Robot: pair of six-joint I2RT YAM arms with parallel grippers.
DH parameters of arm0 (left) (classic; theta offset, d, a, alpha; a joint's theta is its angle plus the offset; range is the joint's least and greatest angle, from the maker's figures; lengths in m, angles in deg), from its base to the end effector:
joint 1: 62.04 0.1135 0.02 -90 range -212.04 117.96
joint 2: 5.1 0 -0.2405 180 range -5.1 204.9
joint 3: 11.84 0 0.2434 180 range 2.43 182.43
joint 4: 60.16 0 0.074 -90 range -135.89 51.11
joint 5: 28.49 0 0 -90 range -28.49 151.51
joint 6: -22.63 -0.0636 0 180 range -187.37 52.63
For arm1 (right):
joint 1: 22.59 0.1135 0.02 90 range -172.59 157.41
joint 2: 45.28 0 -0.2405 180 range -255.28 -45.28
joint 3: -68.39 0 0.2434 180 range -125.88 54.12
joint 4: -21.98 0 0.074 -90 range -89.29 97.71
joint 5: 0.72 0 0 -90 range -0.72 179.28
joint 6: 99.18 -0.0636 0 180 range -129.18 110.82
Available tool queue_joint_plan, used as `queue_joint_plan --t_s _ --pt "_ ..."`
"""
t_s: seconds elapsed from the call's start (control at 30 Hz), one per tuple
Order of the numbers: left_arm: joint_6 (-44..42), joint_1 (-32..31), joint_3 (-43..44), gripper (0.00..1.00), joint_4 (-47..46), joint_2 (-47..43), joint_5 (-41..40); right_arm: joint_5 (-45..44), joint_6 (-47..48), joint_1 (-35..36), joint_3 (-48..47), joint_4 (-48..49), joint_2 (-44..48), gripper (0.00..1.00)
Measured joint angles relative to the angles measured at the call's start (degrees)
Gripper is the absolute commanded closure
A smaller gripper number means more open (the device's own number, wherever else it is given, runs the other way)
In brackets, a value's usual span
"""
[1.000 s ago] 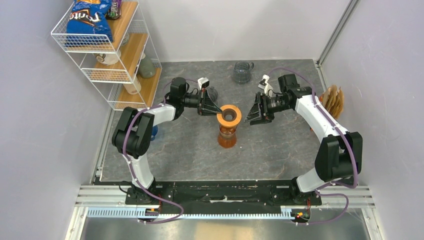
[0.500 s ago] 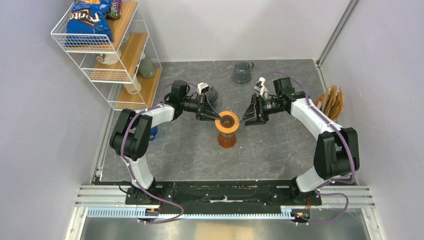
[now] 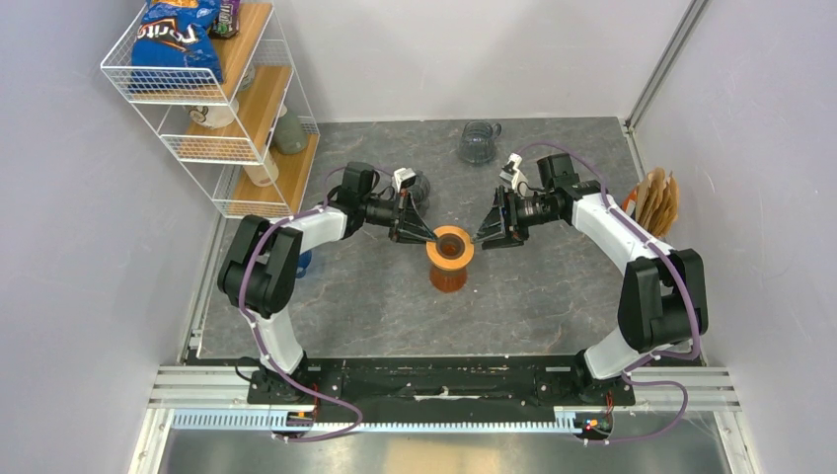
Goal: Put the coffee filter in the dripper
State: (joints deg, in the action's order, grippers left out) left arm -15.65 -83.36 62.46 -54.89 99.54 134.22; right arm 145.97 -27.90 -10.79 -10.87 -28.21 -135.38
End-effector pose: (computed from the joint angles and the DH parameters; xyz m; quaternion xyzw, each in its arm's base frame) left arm 0.3192 -0.1898 0.1691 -0.0736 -0.7623 0.6428 0.0180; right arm 0.2948 0.1159 0.2129 -0.0671 0.8577 0.5014 0.0914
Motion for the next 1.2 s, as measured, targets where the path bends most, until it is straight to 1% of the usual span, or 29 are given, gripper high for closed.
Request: queue_joint_plan --t_s 0.27,0.33,0.37,0.4,0.47,0.6,0.77,0.93,1.07,1.2 --pt "-0.87 -0.33 0.20 0.91 0.72 0.98 -0.57 0.00 0.96 0.00 0.00 -1.27 0.00 0.37" --pt "-1.22 -0.31 0.35 0.87 1.33 1.22 -0.61 -0.02 1.20 0.00 -0.02 -1.49 0.00 0.37" --pt "-1.49 -0.31 0.46 0.84 1.68 1.33 -0.63 0.00 1.33 0.00 0.00 -1.55 0.00 0.37" --pt "-1.81 -0.31 0.66 0.77 2.10 1.51 -0.63 0.00 1.40 0.00 -0.02 -1.62 0.00 0.37" --pt "-2.80 -0.31 1.20 0.68 3.43 1.70 -0.57 0.00 1.44 0.00 -0.02 -1.86 0.00 0.37" --pt "-6.05 -0.31 2.91 0.56 7.54 1.70 -0.66 -0.02 1.81 0.00 -0.02 -2.34 0.00 0.37" --pt "-9.86 0.13 5.27 0.36 13.35 1.60 0.13 -0.02 2.05 0.00 -0.02 -2.58 0.00 0.36" --pt "-15.72 2.08 6.71 0.33 20.44 1.27 -1.66 -0.02 2.23 0.00 -0.09 -2.73 0.00 0.36" --pt "-22.34 3.37 7.80 0.40 29.33 1.22 -3.65 -0.02 2.25 0.00 -0.09 -2.73 -0.02 0.38" --pt "-27.71 3.34 8.63 0.48 36.17 0.42 -4.70 -0.02 2.25 0.28 -0.09 -2.73 -0.70 0.40"
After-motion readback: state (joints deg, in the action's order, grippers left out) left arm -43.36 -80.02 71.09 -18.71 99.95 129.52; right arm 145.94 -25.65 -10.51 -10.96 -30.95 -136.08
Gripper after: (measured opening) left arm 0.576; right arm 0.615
